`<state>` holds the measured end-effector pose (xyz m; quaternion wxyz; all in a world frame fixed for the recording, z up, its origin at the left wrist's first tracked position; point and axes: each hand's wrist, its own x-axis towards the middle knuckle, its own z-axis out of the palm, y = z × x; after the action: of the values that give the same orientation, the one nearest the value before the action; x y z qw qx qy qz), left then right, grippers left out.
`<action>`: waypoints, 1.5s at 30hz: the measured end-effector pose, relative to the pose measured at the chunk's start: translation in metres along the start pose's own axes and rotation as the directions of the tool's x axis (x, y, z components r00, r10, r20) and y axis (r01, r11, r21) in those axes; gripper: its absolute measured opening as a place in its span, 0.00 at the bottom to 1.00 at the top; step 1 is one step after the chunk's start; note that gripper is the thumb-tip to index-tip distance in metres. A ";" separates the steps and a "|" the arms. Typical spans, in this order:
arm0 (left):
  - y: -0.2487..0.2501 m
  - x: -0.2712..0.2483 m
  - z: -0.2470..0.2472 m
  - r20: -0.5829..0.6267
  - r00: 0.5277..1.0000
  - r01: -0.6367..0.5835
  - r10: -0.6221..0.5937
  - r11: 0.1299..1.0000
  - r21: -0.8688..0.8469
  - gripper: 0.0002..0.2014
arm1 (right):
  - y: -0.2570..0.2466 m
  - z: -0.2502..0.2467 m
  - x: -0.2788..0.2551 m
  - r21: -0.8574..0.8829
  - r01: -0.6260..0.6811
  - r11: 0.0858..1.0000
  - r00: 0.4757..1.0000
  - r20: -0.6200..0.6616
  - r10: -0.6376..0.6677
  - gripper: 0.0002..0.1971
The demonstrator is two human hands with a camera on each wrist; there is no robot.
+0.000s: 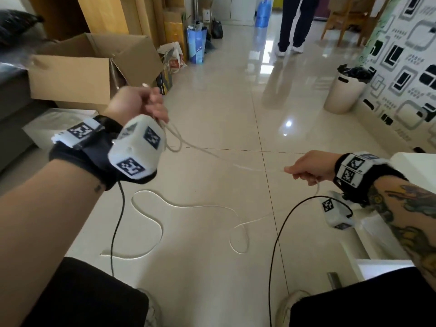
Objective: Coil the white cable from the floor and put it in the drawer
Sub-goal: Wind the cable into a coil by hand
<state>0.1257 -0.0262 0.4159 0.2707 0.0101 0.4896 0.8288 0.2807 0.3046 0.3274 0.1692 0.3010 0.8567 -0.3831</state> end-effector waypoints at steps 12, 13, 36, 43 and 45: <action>-0.083 -0.015 0.058 0.104 0.925 0.264 -0.364 0.817 0.513 0.12 | -0.062 0.035 -0.012 0.506 -0.013 0.862 0.998 0.060 -0.020 0.08; -0.086 -0.015 0.059 0.105 0.922 0.263 -0.373 0.801 0.537 0.11 | -0.066 0.038 -0.017 0.564 -0.003 0.826 0.996 0.076 -0.049 0.07; -0.108 -0.013 0.066 -0.013 0.946 0.302 -0.323 0.867 0.395 0.16 | -0.100 0.073 -0.059 0.610 0.363 0.705 0.932 -0.222 -0.288 0.07; -0.083 -0.003 0.063 -0.046 0.973 0.228 -0.226 0.911 0.344 0.15 | -0.104 0.068 -0.058 0.647 0.349 0.678 0.928 -0.136 -0.347 0.09; -0.070 -0.003 0.060 -0.068 0.982 0.185 -0.174 0.951 0.249 0.16 | -0.097 0.060 -0.056 0.606 0.303 0.735 0.920 0.017 -0.393 0.15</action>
<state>0.1762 0.0473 0.3905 0.3302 -0.0185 0.5965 0.7313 0.2642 0.1867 0.3714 0.0534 0.1443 0.7202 -0.6765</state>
